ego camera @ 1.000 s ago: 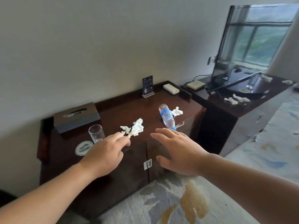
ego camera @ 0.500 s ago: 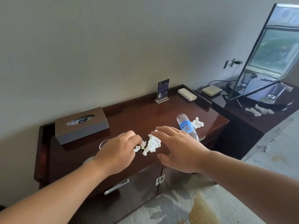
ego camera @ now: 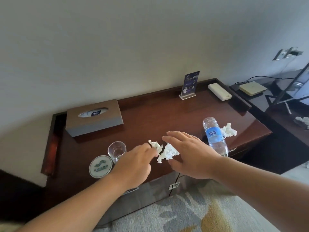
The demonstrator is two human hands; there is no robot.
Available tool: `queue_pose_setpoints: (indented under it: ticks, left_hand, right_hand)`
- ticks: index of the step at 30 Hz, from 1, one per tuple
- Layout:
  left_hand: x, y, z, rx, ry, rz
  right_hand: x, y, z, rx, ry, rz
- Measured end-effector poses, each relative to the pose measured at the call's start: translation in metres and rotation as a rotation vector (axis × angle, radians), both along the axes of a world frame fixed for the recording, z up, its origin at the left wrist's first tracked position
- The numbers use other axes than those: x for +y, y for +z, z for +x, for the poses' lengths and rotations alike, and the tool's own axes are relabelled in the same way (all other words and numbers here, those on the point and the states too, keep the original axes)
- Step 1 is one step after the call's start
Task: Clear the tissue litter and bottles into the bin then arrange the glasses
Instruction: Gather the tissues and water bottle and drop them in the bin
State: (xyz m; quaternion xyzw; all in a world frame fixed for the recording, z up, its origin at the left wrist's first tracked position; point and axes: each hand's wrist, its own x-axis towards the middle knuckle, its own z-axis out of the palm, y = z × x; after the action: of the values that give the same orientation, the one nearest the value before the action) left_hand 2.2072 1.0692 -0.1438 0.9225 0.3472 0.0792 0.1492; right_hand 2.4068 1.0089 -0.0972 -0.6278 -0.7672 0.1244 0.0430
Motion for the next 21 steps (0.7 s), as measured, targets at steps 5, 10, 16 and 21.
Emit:
queue_pose_setpoints:
  ticks: [5,10,16,21]
  left_hand:
    - [-0.013,-0.026,0.015,0.096,0.082,-0.053]
    - [-0.013,-0.047,0.024,0.139,0.171,-0.095]
    - [0.004,-0.069,0.038,0.306,0.355,-0.157]
    - [0.023,-0.09,0.048,0.375,0.426,-0.156]
  right_hand:
    - [0.018,-0.021,0.018,0.005,0.098,-0.055]
    - [0.027,-0.045,0.029,-0.007,0.149,-0.125]
    - [0.035,-0.07,0.037,0.0,0.116,-0.196]
    - [0.039,-0.084,0.041,-0.003,0.087,-0.241]
